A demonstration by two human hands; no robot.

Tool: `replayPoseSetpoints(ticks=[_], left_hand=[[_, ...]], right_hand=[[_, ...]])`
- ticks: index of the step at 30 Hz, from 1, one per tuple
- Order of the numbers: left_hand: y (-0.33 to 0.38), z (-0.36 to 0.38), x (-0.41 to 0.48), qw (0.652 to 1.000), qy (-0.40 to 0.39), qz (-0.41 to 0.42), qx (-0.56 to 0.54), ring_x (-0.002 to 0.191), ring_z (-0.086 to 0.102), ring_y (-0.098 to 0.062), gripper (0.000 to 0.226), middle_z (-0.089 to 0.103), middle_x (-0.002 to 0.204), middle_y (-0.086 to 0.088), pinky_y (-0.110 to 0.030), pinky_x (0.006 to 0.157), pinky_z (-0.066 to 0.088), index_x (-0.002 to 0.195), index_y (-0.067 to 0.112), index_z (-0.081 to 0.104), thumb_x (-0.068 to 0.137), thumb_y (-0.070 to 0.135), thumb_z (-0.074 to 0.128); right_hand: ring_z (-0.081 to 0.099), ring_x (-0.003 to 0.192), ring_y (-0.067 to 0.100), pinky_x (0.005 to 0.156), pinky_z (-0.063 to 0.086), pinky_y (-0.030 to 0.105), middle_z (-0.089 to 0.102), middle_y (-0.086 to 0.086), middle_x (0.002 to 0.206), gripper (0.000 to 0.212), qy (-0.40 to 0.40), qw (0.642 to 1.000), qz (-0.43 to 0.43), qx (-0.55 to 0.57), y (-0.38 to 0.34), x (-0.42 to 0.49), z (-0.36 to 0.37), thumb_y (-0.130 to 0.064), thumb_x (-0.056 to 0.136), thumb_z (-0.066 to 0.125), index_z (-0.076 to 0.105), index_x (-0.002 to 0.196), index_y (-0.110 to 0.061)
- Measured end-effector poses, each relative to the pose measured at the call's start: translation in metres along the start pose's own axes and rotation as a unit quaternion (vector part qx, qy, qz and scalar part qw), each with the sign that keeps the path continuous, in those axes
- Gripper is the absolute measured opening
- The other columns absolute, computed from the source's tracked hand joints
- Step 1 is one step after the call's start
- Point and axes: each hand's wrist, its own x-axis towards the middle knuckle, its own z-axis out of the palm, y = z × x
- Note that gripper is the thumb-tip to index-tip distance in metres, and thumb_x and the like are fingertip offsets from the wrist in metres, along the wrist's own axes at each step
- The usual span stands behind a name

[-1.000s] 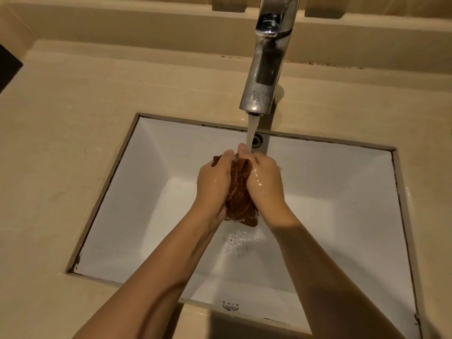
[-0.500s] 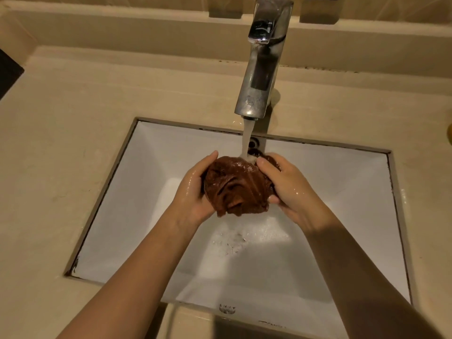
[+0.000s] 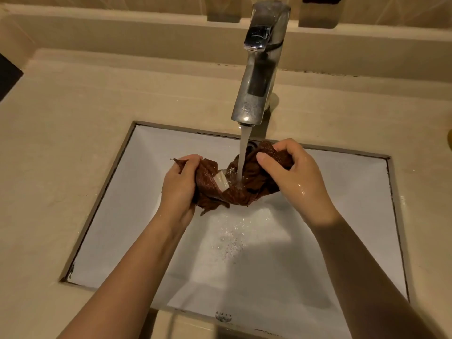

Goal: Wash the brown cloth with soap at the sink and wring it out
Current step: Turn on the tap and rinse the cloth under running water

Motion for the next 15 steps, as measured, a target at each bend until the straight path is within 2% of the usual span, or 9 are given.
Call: replayPoseSetpoints(ticks=[2,4,5,7,9,12,15], left_hand=[[0.001,0.002,-0.003,0.999,0.008,0.034,0.001,0.09,0.067,-0.021,0.018,0.07,0.088,-0.004,-0.04,0.082,0.056,0.085,0.017,0.062,0.093,0.032,0.056],[0.001,0.007,-0.005,0.998,-0.005,0.058,-0.007,0.077,0.064,-0.014,0.023,0.063,0.076,0.001,-0.033,0.074,0.057,0.081,0.018,0.058,0.092,0.037,0.057],[0.002,0.012,-0.006,0.998,-0.019,0.06,-0.009,0.074,0.062,-0.013,0.024,0.061,0.074,0.001,-0.03,0.07,0.056,0.081,0.017,0.057,0.091,0.039,0.058],[0.001,0.023,-0.01,0.997,-0.053,0.049,-0.007,0.078,0.064,-0.018,0.027,0.065,0.079,-0.005,-0.033,0.074,0.057,0.085,0.014,0.06,0.089,0.041,0.06],[0.0,0.033,-0.015,0.997,-0.068,0.027,-0.003,0.082,0.068,-0.021,0.029,0.07,0.08,-0.007,-0.036,0.08,0.056,0.085,0.013,0.066,0.091,0.04,0.057],[-0.003,0.042,-0.023,0.996,-0.085,0.025,0.015,0.081,0.07,-0.018,0.031,0.073,0.081,-0.007,-0.035,0.08,0.056,0.086,0.014,0.072,0.096,0.035,0.05],[-0.001,0.046,-0.027,0.993,-0.082,0.055,0.065,0.081,0.067,-0.018,0.037,0.071,0.086,-0.015,-0.035,0.079,0.055,0.09,0.008,0.07,0.096,0.038,0.048]], right_hand=[[0.063,0.092,0.02,0.078,0.058,0.037,0.064,0.006,0.095,0.013,0.005,1.0,-0.004,0.008,-0.001,-0.001,0.001,-0.031,0.087,0.06,0.057,0.093,-0.02],[0.064,0.092,0.019,0.077,0.058,0.036,0.064,0.004,0.096,0.01,-0.029,0.997,0.018,0.07,-0.006,-0.007,0.009,-0.031,0.09,0.056,0.054,0.093,-0.022],[0.064,0.091,0.016,0.076,0.057,0.032,0.064,0.002,0.095,0.01,-0.047,0.996,0.018,0.074,-0.009,-0.01,0.017,-0.032,0.091,0.054,0.053,0.094,-0.023],[0.062,0.088,0.012,0.074,0.053,0.024,0.062,-0.004,0.091,0.013,-0.061,0.997,-0.005,0.036,-0.013,-0.015,0.036,-0.036,0.093,0.049,0.052,0.095,-0.023],[0.061,0.085,0.014,0.075,0.05,0.027,0.06,-0.005,0.086,0.019,-0.028,1.0,-0.012,-0.005,-0.014,-0.013,0.052,-0.041,0.094,0.043,0.053,0.092,-0.025],[0.06,0.082,0.02,0.077,0.049,0.037,0.06,-0.003,0.078,0.027,0.062,0.996,0.058,-0.031,-0.005,0.008,0.058,-0.036,0.097,0.036,0.054,0.081,-0.024],[0.061,0.08,0.021,0.082,0.052,0.046,0.064,0.002,0.081,0.03,0.085,0.992,0.084,-0.028,0.003,0.012,0.057,-0.034,0.098,0.035,0.058,0.086,-0.018]])
